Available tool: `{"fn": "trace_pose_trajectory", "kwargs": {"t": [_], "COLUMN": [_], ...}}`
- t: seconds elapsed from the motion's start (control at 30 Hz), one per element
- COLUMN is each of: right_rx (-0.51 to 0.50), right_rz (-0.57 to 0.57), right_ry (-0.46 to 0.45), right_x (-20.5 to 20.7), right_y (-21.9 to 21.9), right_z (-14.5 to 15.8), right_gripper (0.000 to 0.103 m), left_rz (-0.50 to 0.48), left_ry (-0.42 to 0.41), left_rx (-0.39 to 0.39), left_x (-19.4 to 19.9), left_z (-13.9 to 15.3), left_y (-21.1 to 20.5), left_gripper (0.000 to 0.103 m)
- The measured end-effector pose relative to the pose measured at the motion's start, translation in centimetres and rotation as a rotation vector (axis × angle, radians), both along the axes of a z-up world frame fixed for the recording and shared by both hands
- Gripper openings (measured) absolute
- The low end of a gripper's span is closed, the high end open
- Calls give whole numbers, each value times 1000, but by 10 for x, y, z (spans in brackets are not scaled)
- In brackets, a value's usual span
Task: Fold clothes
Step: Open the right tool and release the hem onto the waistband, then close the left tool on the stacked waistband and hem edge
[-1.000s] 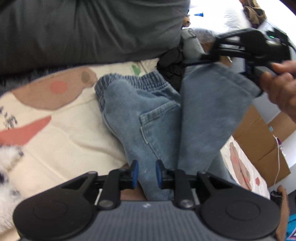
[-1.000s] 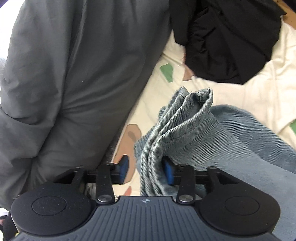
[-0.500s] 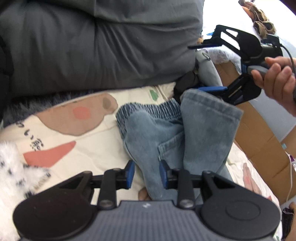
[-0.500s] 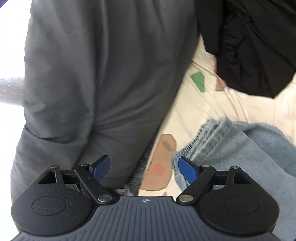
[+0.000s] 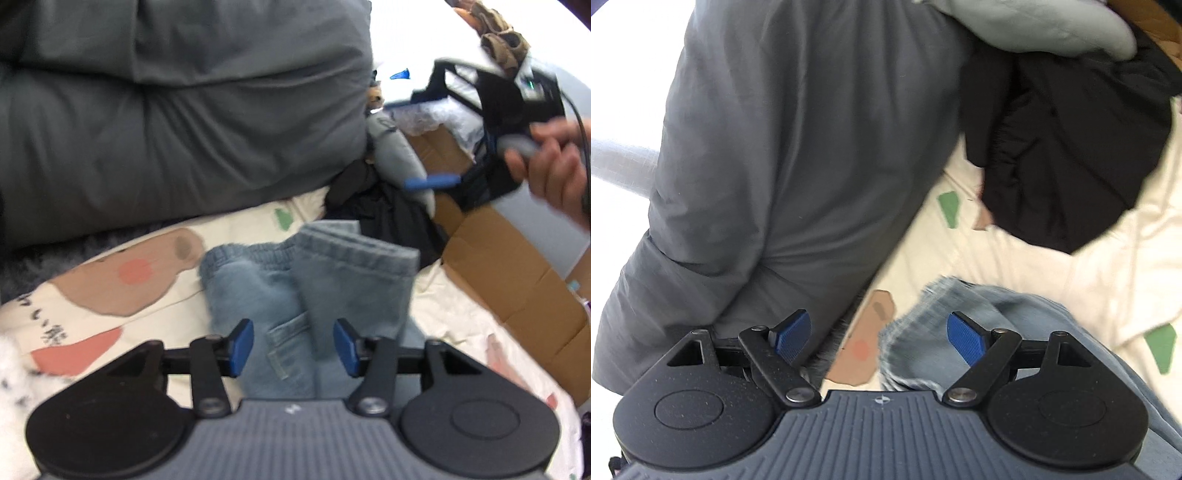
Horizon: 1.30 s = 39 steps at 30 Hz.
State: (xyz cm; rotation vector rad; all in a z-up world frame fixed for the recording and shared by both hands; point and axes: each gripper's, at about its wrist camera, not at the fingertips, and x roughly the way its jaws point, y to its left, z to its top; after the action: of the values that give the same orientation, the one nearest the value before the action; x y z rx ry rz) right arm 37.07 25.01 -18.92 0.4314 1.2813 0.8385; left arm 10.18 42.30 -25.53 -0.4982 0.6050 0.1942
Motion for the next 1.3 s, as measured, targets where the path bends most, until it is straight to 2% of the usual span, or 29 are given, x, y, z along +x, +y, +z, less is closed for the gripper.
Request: {"fn": "trace_pose_trajectory", "kwargs": {"t": [0.17,0.33,0.4,0.47,0.5,0.63,0.83,0.97,1.1,1.3], "right_rx": [-31,-91,-153,-192,-195,-158,-119,-131,-101,-81], "right_rz": [-64,-48,-36,-3,14,54,66,90,133,166], "right_ry": [-38,-109,-154,-200,-217,-299,-425,-466,-501,-502], "right_x": [-19,-36,-42,-48,-51,-65,-88,-100,-115,-127], "right_y": [-45,-78,-83,-81,-80,-72,-51,-34,-27,-19], "right_z": [-18,-38,-44,-49,-52,-66,-81,-88,-88,-91], "right_gripper": [86,84,74,62,61,61,61,61,61,61], "left_rz": [-13,44,59,72,83,109,147,155,137,128], "left_ry": [-29,2,7,10,18,58,63,74,79,101], "left_rx": [-14,-2,17,37,34,16,-21,-65,-94,-130], "left_x": [22,46,54,62,65,76,79,73,64,63], "left_z": [9,18,19,21,21,19,24,23,18,9], "left_y": [-21,-46,-54,-62,-64,-68,-58,-49,-43,-33], "left_gripper": [62,71,71,74,76,76,78,78,79,79]}}
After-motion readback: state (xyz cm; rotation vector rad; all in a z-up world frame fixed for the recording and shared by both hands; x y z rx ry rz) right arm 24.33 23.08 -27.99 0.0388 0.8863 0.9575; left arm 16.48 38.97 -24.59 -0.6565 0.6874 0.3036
